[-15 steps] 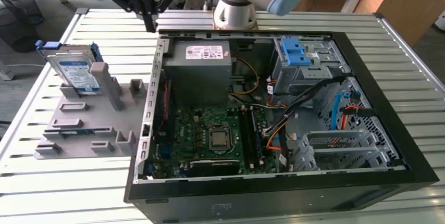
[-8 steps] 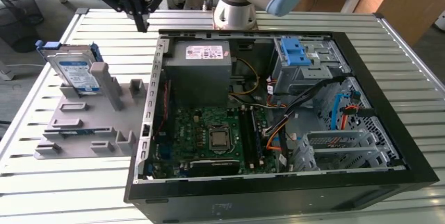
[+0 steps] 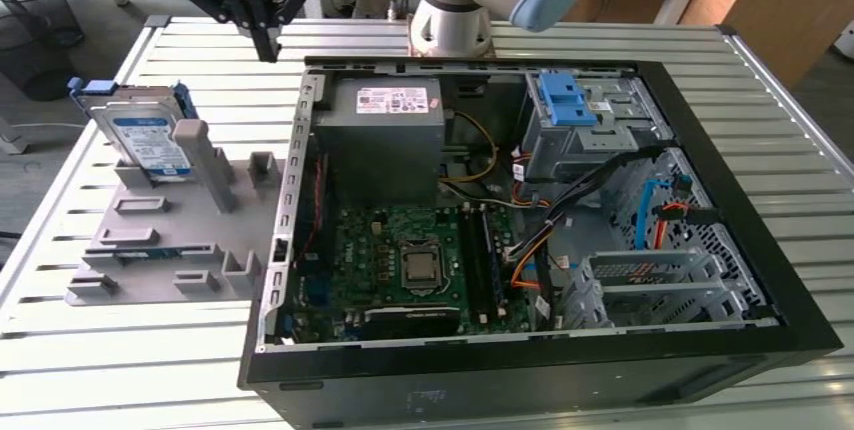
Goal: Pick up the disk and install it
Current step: 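Reach for the disk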
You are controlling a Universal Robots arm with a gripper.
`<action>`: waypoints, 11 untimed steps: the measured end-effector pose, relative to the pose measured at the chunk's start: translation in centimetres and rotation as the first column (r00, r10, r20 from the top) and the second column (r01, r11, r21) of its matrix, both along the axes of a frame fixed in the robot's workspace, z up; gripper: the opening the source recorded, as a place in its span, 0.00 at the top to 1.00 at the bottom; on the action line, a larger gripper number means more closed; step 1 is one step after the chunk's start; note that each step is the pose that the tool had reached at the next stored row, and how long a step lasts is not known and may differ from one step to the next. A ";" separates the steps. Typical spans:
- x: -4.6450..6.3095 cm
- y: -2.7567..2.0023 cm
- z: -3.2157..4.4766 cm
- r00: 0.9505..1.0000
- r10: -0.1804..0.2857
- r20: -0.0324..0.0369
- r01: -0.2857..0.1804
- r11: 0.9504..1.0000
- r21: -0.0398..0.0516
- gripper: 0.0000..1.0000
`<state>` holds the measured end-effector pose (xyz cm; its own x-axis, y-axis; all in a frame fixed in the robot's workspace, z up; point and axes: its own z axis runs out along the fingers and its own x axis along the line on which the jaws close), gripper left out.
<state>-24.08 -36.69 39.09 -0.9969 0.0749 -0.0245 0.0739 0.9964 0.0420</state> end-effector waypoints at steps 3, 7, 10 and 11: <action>-0.2 0.00 -0.05 1.000 0.028 0.000 -0.028 1.000 0.000 0.89; -0.7 0.04 -0.06 0.999 0.040 0.000 -0.040 0.999 0.000 0.89; -1.5 0.05 -0.08 0.999 0.040 0.000 -0.040 0.999 0.000 0.89; -1.8 0.05 -0.08 0.999 0.040 0.000 -0.040 0.999 0.000 0.89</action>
<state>-25.89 -36.64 39.01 -0.9991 0.0346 -0.0246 0.0335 0.9986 0.0420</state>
